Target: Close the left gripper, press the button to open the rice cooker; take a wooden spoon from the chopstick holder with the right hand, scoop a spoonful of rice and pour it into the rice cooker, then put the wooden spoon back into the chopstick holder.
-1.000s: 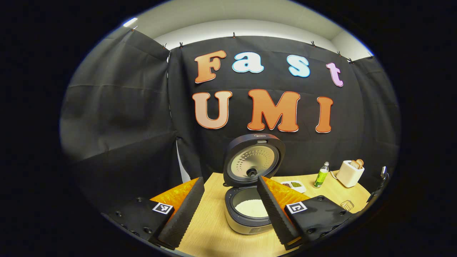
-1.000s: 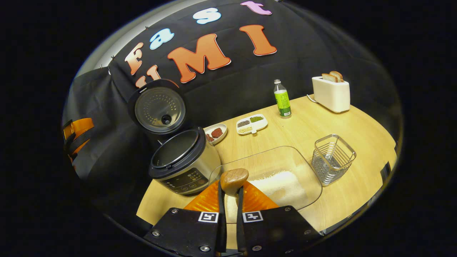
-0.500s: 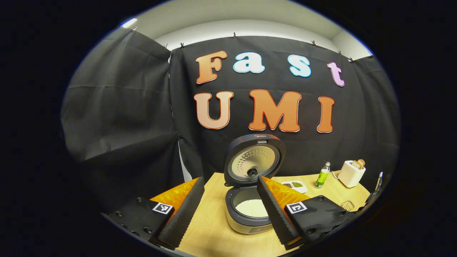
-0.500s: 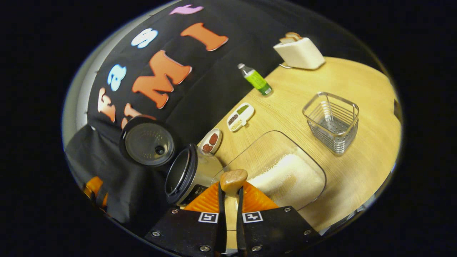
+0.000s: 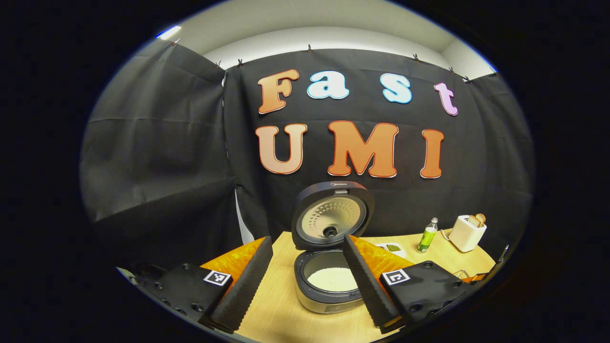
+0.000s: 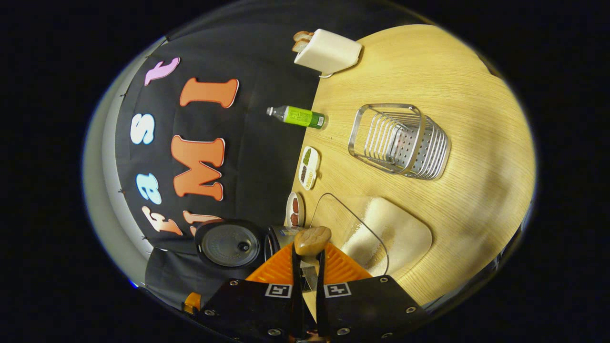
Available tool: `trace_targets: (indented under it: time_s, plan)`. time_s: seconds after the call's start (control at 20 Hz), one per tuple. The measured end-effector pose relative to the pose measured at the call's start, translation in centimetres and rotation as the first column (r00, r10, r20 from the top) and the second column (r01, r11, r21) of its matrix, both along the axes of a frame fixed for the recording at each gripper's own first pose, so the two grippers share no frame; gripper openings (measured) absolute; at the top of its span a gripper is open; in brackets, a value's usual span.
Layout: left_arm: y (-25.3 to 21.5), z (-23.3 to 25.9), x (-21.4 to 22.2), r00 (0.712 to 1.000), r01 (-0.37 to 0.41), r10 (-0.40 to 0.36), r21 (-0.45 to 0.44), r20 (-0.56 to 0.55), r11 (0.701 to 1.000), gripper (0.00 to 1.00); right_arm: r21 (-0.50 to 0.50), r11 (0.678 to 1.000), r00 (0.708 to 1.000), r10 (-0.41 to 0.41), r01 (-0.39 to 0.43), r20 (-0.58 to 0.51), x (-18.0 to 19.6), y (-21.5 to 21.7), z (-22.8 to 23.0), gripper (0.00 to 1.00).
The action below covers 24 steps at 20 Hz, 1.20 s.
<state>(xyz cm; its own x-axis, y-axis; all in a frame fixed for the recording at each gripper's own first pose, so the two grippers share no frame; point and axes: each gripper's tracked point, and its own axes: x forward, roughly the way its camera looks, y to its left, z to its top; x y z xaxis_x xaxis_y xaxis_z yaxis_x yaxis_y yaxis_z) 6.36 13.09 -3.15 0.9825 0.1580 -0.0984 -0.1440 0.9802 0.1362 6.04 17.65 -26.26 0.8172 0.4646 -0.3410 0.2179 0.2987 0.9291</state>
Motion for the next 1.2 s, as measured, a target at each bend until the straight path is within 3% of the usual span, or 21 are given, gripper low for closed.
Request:
trace_targets:
  time_s: [0.65, 1.2]
  plan:
    - [-4.3, -0.8, -0.7, 1.000, -0.012, 0.012, -0.014, 0.004, 1.000, 0.98, 0.094, 0.996, 1.000, 0.009, -0.012, 0.024, 1.6, -3.3, 7.4, 0.10]
    - [-3.6, -0.1, -3.7, 0.996, -0.082, 0.082, -0.027, 0.028, 0.996, 0.97, 0.090, 0.985, 0.986, 0.136, -0.146, 0.100, 6.2, 2.9, 14.6, 0.10]
